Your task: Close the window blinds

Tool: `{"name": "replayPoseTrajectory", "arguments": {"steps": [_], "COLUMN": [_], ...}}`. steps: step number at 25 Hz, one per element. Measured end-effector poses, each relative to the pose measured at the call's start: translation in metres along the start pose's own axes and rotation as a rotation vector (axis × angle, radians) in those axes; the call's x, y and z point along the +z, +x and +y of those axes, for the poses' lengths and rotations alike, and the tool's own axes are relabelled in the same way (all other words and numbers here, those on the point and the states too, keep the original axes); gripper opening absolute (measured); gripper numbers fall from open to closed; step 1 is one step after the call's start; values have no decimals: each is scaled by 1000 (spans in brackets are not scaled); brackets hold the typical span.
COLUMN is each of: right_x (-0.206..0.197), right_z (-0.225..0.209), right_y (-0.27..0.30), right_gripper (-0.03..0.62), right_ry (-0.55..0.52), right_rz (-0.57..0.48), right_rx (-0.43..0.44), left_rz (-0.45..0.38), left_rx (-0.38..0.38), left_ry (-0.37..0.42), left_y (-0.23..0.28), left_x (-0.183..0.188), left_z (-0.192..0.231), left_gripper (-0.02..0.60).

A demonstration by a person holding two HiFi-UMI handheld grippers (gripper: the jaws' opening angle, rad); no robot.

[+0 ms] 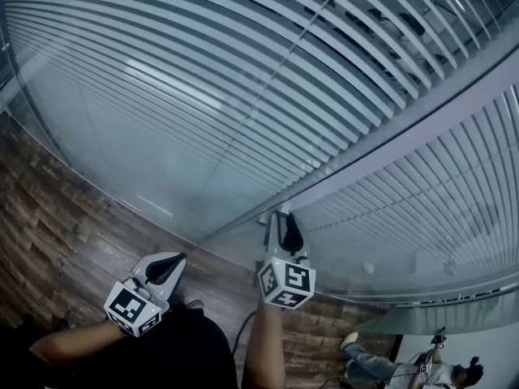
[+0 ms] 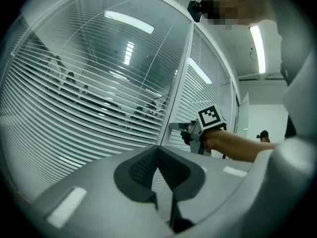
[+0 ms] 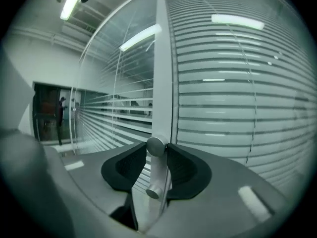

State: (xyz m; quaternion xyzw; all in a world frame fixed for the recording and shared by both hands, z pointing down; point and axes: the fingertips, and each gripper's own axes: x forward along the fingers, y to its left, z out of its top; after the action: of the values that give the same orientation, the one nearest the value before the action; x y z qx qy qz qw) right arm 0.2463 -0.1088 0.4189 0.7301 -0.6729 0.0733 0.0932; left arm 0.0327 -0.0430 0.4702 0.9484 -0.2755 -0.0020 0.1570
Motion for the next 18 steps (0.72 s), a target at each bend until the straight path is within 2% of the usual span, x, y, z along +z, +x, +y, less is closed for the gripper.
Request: {"name": "replayPoseTrajectory", "arguments": {"steps": [9, 11, 12, 14, 18], "right_x": [-6, -10, -13, -13, 1], "right_z": [3, 6, 6, 4, -1], "right_y": [2, -1, 0, 3, -7], "right_gripper": [130, 132, 133, 137, 160], "right_ry": [-746, -831, -819, -689, -175], "right_rz": [157, 168, 162, 132, -5], "right_rx": [-112, -126, -124, -107, -75], "left_rz": [7, 8, 10, 13, 14], "left_rx": [-2, -4, -5, -7, -2], "left_ry": [8, 13, 14, 12, 5], "left_y": [3, 0, 1, 5, 3], "left_x": [-2, -7, -9, -9, -3], "left_z": [2, 0, 0, 1, 0], "left_gripper": [2, 2, 2, 2, 2]}}
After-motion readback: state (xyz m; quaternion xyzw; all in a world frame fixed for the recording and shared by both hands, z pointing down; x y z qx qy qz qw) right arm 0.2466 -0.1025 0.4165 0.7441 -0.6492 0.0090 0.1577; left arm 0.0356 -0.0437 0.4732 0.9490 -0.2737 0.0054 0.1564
